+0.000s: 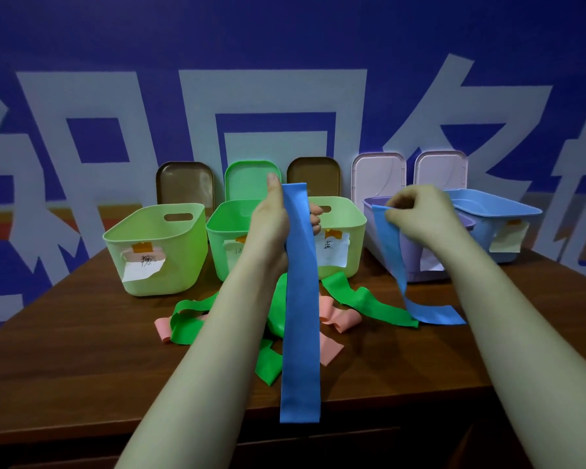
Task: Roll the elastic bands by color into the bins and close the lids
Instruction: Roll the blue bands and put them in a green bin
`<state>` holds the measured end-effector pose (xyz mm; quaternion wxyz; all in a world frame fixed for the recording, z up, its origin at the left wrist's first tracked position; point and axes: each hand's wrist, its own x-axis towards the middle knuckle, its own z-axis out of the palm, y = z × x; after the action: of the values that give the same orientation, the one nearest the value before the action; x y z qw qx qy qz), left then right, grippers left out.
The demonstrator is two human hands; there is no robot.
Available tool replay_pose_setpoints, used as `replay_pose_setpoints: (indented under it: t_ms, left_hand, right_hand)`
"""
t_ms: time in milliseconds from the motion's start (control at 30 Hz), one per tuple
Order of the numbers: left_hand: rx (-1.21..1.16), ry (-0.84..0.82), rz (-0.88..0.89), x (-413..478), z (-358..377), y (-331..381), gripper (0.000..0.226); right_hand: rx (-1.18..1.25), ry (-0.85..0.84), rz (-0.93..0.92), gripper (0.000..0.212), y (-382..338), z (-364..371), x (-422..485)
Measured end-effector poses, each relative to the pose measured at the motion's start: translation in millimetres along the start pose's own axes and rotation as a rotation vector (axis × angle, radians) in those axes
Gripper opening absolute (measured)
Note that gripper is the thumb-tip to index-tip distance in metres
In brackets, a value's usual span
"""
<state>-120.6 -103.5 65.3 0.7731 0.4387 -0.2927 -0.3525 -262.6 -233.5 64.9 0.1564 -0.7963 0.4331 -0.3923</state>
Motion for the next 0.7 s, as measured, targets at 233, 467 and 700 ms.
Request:
replay_pose_setpoints:
  t_ms: [233,467,700]
  left_hand:
    - [-0.054,-0.021,0.103,-3,2,22,0.068]
    - [0.041,-0.043,0.249,-6,2,43,0.064]
    - [0.066,-0.070,0.302,-12,-3,60,0.067]
  right_hand:
    - [-0.043,0.061,-0.171,0.015,-56,-48,-28]
    - [-0.097,0.094,-0.326,0.015,-92,-76,-45]
    - [0.168,0.096,-0.531,0.011,-122,-76,-58]
